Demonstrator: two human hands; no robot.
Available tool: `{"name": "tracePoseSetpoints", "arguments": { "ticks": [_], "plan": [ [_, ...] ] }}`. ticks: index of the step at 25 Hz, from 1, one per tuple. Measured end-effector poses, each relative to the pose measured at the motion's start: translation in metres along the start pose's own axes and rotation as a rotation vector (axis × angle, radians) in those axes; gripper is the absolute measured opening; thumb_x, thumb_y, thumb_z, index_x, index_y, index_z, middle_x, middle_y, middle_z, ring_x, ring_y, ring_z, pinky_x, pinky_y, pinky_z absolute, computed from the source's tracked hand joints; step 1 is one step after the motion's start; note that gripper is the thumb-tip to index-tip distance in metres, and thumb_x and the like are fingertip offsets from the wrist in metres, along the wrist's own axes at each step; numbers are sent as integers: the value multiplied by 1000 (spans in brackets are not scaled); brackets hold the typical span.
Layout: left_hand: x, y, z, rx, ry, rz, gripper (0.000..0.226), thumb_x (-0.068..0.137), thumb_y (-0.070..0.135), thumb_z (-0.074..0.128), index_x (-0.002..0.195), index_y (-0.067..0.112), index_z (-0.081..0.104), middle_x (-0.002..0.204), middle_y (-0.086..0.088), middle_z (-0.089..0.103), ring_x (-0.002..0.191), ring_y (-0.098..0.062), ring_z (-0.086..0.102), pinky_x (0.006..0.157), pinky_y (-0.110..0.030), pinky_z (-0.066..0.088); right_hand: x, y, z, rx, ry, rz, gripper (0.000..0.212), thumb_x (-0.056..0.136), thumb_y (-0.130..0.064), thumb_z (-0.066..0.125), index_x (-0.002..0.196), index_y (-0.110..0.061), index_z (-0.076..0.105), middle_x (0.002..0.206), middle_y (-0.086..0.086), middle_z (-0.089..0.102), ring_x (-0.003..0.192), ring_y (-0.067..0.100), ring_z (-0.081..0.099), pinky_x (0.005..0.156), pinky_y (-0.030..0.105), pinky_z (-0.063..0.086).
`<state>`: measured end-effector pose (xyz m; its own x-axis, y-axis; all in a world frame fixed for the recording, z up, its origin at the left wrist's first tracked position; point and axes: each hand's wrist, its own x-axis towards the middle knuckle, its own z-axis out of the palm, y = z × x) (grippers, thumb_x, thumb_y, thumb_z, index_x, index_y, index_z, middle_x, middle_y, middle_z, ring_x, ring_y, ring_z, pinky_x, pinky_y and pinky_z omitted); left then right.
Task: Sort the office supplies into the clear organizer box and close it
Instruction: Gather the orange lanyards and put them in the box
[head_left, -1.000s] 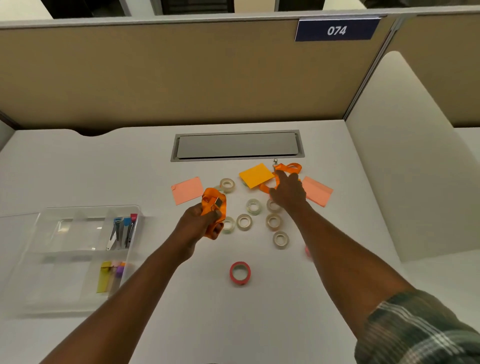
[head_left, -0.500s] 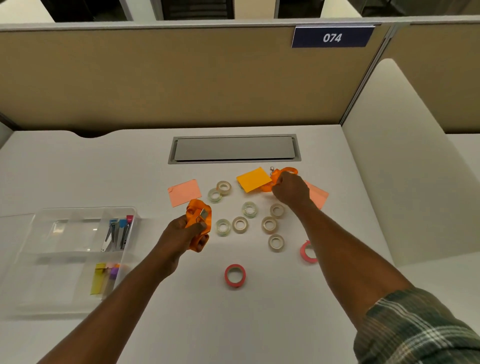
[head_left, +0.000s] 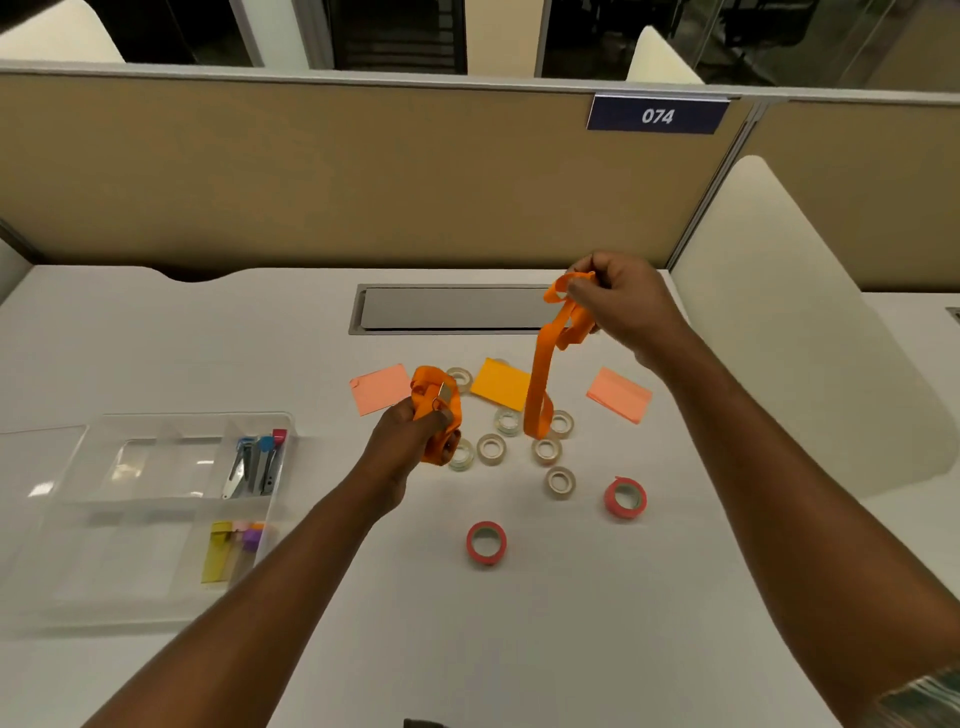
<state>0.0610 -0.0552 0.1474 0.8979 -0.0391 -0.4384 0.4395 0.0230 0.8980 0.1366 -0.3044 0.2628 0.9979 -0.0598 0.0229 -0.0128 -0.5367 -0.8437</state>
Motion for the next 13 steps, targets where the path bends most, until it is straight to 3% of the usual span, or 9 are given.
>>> {"name": "tracePoseSetpoints", "arguments": {
  "ticks": [2,4,6,9,11,13],
  "plan": [
    [-3,13,-5,16,-9,56,19,91,32,65,108,25,62,103,-3,70,96,-22,67,82,-36,55,-14,-29,5,72,-62,-6,9,92,-20,59,94,-15,66,92,14,72,71,21,69,57,30,56],
    [-8,28,-13,36,-47,126,43,79,60,68,111,34,58,112,5,67,107,-16,62,93,-38,50,-26,-57,16,131,-107,-15,8,95,-18,59,97,-13,65,86,11,69,68,14,67,56,25,55],
    [-13,44,-25,41,-82,229,55,67,74,67,109,40,56,108,12,68,104,-8,63,89,-32,47,-37,-84,33,228,-155,-12,5,96,-18,59,94,-16,64,83,9,68,66,12,66,58,24,55],
    [-19,60,-47,154,-170,392,68,65,70,71,124,45,49,119,17,65,108,-3,63,81,-21,51,-47,-118,67,384,-259,-7,7,95,-19,60,91,-18,66,84,9,70,69,12,67,64,27,57],
    [-24,64,-64,271,-233,463,52,71,62,74,118,56,51,107,30,66,99,8,64,72,-13,54,-50,-136,94,495,-313,1,13,95,-18,59,90,-18,71,79,3,71,69,11,67,66,28,59],
    [-22,59,-81,328,-202,440,23,81,49,72,102,49,62,91,29,70,88,11,65,73,-20,58,-49,-145,118,593,-320,37,19,94,-19,58,90,-19,76,74,1,70,69,11,68,66,30,59]
  ]
}}
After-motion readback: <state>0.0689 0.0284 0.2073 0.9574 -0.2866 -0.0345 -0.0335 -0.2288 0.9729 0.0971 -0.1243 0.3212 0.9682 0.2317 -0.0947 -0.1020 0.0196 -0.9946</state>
